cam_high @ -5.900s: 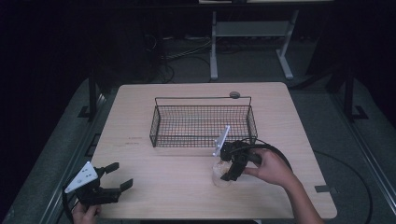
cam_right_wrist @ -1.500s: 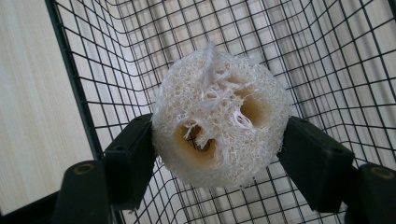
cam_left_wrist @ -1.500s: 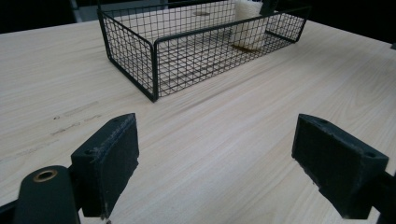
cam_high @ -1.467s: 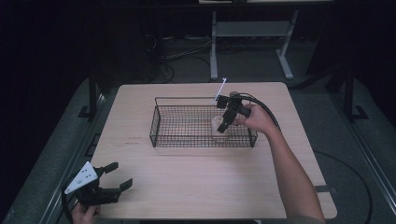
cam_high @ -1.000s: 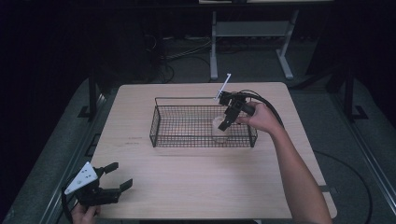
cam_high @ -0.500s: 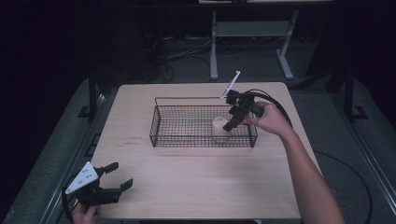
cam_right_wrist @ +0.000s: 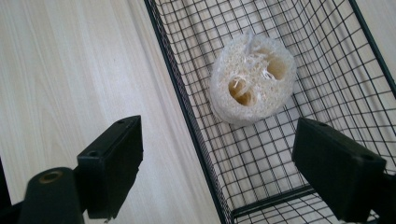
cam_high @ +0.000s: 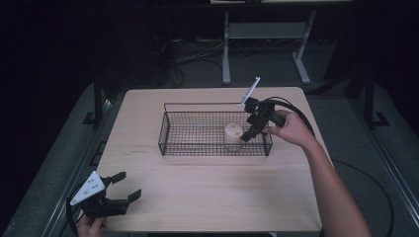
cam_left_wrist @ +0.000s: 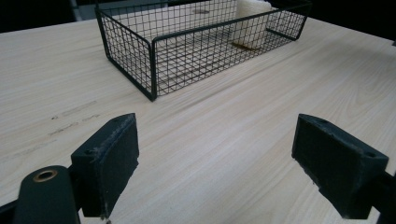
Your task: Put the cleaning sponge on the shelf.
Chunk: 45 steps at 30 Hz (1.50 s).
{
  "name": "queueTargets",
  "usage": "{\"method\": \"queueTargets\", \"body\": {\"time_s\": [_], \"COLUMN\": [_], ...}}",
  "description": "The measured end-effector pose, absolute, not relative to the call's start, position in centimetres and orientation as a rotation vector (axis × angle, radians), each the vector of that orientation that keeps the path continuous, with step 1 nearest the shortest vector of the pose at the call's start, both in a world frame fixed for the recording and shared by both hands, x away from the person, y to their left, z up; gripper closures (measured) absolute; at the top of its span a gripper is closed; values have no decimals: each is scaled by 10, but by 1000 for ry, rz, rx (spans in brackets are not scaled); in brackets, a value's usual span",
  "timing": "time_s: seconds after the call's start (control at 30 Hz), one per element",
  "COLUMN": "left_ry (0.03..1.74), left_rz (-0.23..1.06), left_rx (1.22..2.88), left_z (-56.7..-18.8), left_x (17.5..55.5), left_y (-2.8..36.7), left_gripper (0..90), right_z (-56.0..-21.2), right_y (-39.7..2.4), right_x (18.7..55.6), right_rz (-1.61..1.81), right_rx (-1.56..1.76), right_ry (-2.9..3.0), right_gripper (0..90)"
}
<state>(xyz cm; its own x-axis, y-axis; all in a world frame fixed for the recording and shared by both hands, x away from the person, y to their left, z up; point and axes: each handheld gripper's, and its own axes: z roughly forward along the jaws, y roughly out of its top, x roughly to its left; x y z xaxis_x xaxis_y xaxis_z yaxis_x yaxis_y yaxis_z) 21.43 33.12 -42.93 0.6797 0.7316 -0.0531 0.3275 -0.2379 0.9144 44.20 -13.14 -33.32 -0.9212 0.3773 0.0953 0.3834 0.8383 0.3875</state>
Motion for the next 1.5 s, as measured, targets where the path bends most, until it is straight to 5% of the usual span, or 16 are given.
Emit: {"method": "queueTargets", "body": {"time_s": [1.5], "left_ry": [831], "left_rz": [474], "left_rx": [1862], "left_z": [-430], "left_x": [214], "left_y": [327], "left_gripper": [141], "right_z": [-345], "right_y": [-163], "right_x": [375], "right_rz": [-635], "right_rx": [-567], "right_ry": [-3044], "right_gripper": [159]}}
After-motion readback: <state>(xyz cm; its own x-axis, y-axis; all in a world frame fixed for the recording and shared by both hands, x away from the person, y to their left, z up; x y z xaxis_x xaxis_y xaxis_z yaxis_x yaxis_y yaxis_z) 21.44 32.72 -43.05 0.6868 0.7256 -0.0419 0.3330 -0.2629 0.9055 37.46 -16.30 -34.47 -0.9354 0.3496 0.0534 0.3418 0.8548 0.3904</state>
